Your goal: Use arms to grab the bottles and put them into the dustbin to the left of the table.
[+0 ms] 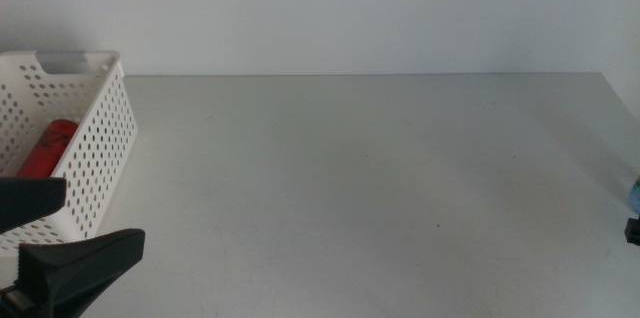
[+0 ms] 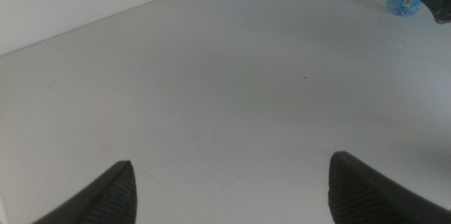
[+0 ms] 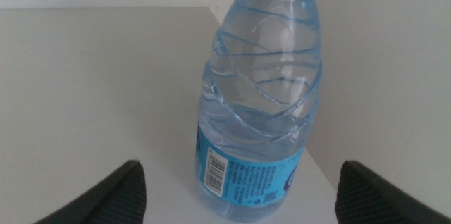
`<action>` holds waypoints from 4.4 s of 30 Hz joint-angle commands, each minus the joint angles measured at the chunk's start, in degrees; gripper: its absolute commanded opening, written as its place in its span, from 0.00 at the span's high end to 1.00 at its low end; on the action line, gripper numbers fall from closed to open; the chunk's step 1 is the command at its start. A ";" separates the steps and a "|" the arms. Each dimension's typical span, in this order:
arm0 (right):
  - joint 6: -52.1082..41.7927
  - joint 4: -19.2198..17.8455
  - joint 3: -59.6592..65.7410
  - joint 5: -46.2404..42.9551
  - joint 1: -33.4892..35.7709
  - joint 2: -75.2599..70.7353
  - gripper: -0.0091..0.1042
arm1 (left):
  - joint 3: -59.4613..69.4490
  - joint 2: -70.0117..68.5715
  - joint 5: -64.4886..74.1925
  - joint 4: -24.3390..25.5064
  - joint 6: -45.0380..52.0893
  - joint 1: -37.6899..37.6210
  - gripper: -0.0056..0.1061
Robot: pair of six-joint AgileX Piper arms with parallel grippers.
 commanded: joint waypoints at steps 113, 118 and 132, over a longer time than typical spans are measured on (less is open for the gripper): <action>101.15 -107.77 -52.87 37.41 30.74 -14.18 0.29 | -1.59 0.30 -4.29 0.00 -0.63 -0.44 0.12; 115.05 -120.74 -52.87 33.73 30.45 -18.81 0.29 | -1.59 0.30 -4.24 0.00 -0.63 -0.44 0.12; 64.74 -63.48 -34.65 48.99 34.74 -33.66 0.29 | -1.59 0.30 -4.28 0.00 -0.63 -0.44 0.12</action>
